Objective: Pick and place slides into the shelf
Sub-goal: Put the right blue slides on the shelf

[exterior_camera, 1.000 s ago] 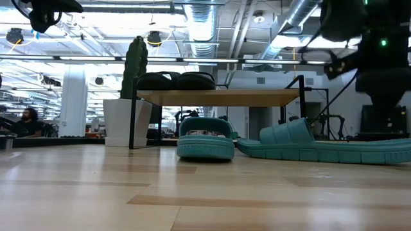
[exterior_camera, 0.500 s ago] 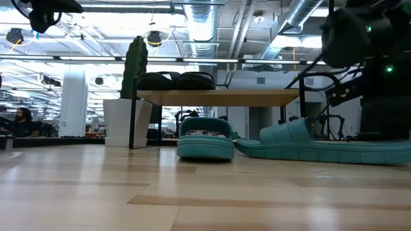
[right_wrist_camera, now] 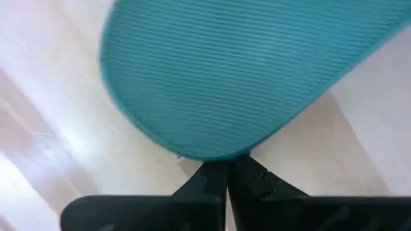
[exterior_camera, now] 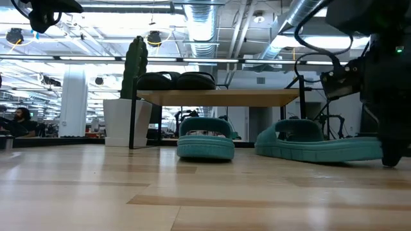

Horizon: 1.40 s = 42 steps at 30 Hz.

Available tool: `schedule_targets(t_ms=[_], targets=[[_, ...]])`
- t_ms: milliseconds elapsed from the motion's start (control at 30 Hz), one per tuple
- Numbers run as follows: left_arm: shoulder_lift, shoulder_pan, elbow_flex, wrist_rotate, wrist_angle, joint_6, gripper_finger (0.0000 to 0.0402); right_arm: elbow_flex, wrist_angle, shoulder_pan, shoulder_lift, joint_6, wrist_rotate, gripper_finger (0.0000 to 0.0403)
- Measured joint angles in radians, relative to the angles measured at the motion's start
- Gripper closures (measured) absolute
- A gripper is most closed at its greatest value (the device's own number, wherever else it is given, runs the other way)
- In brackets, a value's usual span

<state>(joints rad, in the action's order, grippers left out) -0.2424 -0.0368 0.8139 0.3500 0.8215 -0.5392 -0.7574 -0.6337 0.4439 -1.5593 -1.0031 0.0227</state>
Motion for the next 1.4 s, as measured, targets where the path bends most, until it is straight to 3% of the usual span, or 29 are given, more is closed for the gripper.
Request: schedule_targets(t_ms=[667,867,1133,1400], targets=[[0.0,0.0,0.0,0.001,-0.004,-0.044,0.0402,-0.12,0.036,0.125,0.0,0.041,0.0,0.0403],[0.0,0.0,0.0,0.001,-0.004,-0.045,0.0401,-0.161,-0.002,0.096,0.0,0.049,0.001,0.0403],[0.0,0.0,0.0,0.001,-0.004,-0.045,0.0402,-0.195,-0.002,0.023,0.001,0.269,-0.049,0.04],[0.0,0.0,0.0,0.002,-0.004,-0.045,0.0401,-0.198,0.019,-0.057,0.001,0.54,-0.044,0.0362]])
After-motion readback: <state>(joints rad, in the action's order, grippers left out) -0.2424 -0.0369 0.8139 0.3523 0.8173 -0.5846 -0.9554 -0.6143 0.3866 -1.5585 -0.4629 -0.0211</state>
